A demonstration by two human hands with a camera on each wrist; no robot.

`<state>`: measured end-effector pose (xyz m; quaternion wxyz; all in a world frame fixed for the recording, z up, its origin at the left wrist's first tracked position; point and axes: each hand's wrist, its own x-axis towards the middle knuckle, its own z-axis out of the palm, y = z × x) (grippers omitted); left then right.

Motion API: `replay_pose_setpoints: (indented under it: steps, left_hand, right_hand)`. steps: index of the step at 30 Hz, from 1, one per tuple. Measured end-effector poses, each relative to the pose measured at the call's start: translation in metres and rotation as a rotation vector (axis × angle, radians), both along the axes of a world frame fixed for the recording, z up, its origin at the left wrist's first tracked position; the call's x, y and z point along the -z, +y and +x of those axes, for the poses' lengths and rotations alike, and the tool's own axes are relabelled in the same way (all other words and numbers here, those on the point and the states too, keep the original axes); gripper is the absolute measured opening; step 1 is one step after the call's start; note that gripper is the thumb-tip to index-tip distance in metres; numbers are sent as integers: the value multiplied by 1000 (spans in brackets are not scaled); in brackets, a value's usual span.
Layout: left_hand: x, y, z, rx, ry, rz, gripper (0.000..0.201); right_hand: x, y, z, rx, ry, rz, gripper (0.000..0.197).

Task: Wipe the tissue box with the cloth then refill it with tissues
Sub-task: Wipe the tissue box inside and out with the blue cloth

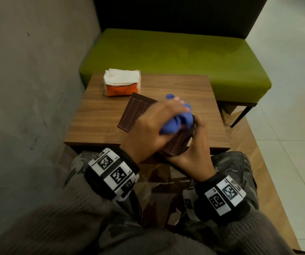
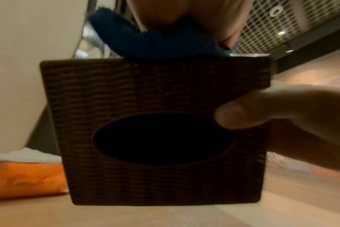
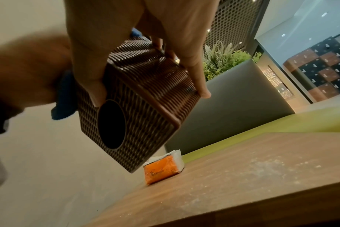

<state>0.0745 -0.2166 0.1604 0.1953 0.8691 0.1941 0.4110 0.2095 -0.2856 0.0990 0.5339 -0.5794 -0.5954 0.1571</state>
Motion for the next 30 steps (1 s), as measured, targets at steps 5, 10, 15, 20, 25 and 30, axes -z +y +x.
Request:
replay_pose_setpoints:
  steps: [5, 10, 15, 20, 25, 30]
  left_hand:
    - [7, -14, -8, 48, 10, 54, 37]
    - [9, 2, -20, -20, 53, -33, 36]
    - [16, -9, -16, -182, -101, -64, 37]
    - [23, -10, -25, -46, 40, 44, 38]
    - [16, 16, -31, -461, -211, -192, 25]
    - [18, -2, -22, -174, -21, -30, 34]
  right_hand:
    - [11, 3, 9, 15, 14, -31, 101]
    - [12, 2, 11, 22, -11, -41, 105]
    - [4, -1, 13, 3, -27, -18, 102]
    - [5, -4, 15, 18, -27, -43, 104]
    - [0, -4, 17, 22, -37, -14, 102]
    - [1, -3, 12, 31, -32, -28, 104]
